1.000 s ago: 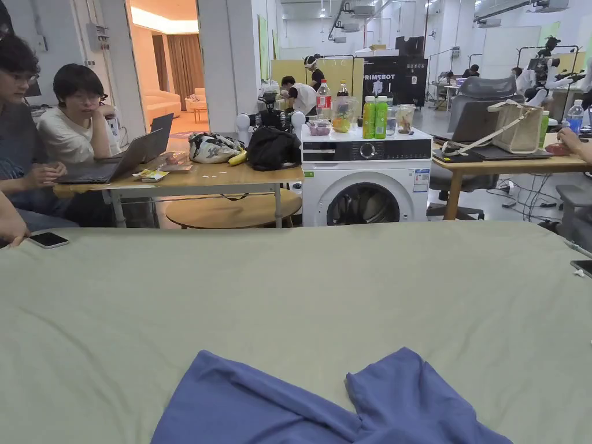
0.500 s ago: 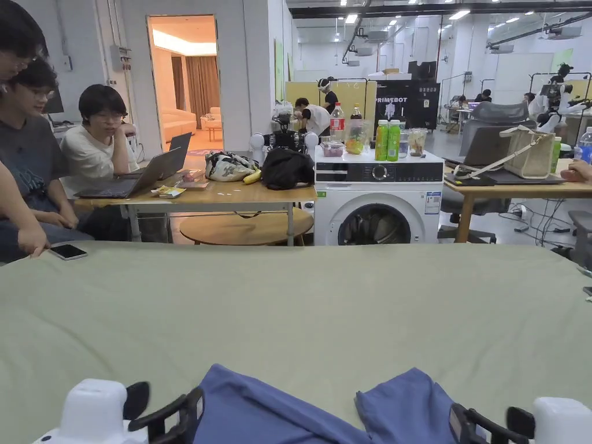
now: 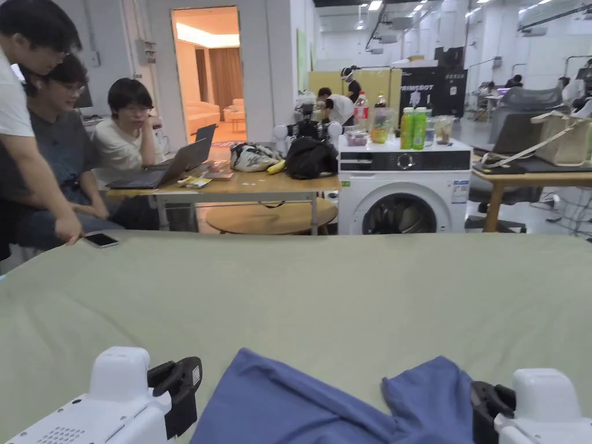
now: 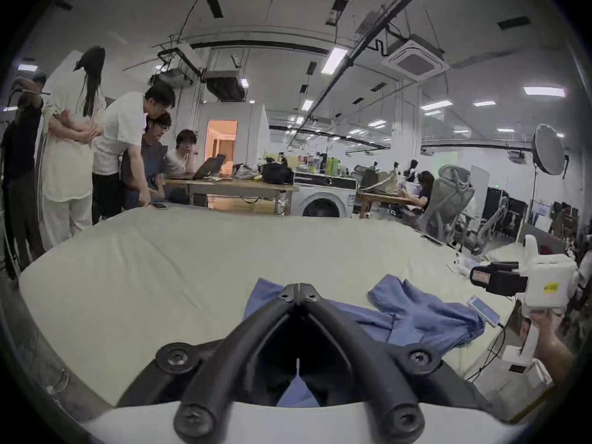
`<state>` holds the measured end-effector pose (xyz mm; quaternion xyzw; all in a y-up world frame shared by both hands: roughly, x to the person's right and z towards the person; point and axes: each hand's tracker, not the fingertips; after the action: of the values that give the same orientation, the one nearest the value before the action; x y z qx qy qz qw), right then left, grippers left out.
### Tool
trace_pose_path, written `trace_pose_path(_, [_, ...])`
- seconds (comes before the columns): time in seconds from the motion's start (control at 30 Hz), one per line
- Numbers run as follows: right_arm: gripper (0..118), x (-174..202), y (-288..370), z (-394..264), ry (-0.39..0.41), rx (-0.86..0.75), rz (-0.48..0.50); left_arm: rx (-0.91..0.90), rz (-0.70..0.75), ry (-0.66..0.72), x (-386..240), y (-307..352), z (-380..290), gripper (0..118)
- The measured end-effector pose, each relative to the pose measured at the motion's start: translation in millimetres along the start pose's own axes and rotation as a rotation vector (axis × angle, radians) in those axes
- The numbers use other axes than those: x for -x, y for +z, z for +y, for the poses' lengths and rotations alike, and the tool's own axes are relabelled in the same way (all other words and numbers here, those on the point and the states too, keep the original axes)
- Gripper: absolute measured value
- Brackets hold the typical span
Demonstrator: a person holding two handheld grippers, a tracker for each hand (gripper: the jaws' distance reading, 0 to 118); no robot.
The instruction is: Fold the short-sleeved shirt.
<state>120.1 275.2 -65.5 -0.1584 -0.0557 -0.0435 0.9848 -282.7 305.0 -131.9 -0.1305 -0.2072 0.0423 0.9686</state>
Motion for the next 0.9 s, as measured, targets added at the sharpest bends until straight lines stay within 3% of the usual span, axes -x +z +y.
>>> trace_pose_path(0.03, [0,1,-2,-1,0.004,0.006,0.007,0.006,0.008,0.016,10,3,-2,60])
trace_pose_path(0.07, [0,2,-3,-3,0.006,0.013,0.014,0.041,0.022,0.032,21,5,-6,70])
trace_pose_path(0.4, [0,4,-17,-40,-0.035,0.103,0.074,0.425,0.113,0.119,83,15,-85,69])
trace_pose_path(0.43, [0,4,-18,-42,-0.039,0.111,0.075,0.435,0.113,0.122,83,9,-93,64])
trace_pose_path(0.47, [0,2,-19,-43,-0.045,0.121,0.077,0.459,0.110,0.132,85,3,-99,51])
trace_pose_path(0.57, [0,-4,-17,-46,-0.052,0.131,0.073,0.527,0.129,0.125,86,-21,-116,37])
trace_pose_path(0.67, [0,-15,-10,-46,-0.050,0.129,0.046,0.603,0.141,0.114,85,-34,-130,3])
trace_pose_path(0.8, [0,-37,-8,-47,-0.112,0.137,-0.004,0.574,0.134,0.058,71,-30,-128,2])
trace_pose_path(0.83, [3,-42,-11,-46,-0.139,0.145,-0.003,0.574,0.127,0.054,67,-32,-130,2])
trace_pose_path(0.9, [66,-51,-16,-42,-0.140,0.150,-0.013,0.590,0.128,0.027,59,-36,-134,2])
